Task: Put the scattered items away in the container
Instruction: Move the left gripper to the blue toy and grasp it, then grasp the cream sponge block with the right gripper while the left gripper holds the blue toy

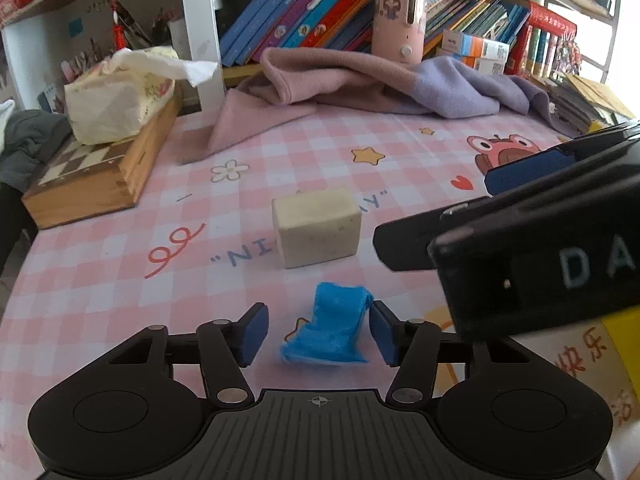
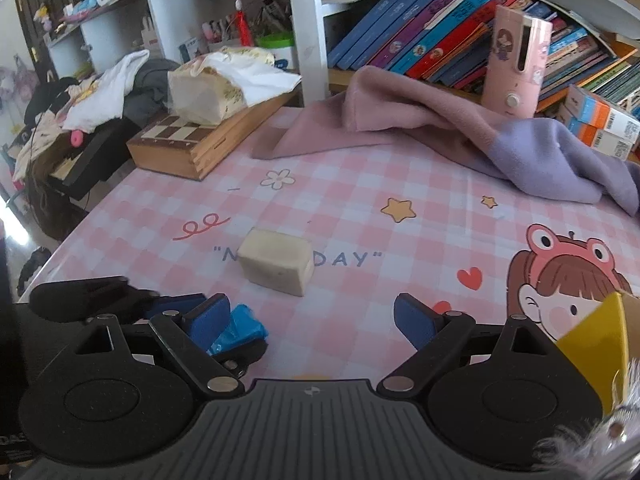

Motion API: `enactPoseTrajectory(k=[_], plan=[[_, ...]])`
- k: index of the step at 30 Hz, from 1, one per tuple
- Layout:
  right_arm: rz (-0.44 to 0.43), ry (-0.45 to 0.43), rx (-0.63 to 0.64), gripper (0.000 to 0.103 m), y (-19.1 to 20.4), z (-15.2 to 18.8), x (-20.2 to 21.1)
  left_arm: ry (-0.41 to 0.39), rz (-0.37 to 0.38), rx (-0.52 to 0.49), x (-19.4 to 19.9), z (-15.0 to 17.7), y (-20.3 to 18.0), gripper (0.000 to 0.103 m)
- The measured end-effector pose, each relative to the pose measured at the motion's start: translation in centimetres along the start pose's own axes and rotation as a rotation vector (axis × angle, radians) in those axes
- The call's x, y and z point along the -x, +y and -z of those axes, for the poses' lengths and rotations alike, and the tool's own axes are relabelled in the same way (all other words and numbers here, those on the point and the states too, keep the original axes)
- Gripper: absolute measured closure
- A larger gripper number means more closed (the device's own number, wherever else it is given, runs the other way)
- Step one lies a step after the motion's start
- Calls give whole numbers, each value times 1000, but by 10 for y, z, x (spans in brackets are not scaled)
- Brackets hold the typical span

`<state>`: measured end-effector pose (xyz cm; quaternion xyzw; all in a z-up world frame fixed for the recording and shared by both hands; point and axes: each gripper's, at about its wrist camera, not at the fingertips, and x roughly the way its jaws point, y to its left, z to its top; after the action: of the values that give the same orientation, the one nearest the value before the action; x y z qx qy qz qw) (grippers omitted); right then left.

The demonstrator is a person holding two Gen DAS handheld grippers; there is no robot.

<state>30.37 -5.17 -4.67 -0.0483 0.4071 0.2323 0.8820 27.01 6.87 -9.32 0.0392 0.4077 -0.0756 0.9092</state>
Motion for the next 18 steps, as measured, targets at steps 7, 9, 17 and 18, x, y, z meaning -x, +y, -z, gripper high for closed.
enactPoseTrajectory(k=[7, 9, 17, 18], plan=[[-9, 3, 49, 13, 12, -4, -13, -2, 44, 46, 3, 2, 12, 76], [-20, -2, 57, 13, 16, -7, -19, 12, 48, 65, 9, 6, 17, 76], [-4, 4, 65, 13, 34, -18, -55, 12, -12, 173, 57, 29, 45, 76], [8, 5, 72, 13, 37, -19, -60, 13, -23, 187, 63, 32, 48, 76]])
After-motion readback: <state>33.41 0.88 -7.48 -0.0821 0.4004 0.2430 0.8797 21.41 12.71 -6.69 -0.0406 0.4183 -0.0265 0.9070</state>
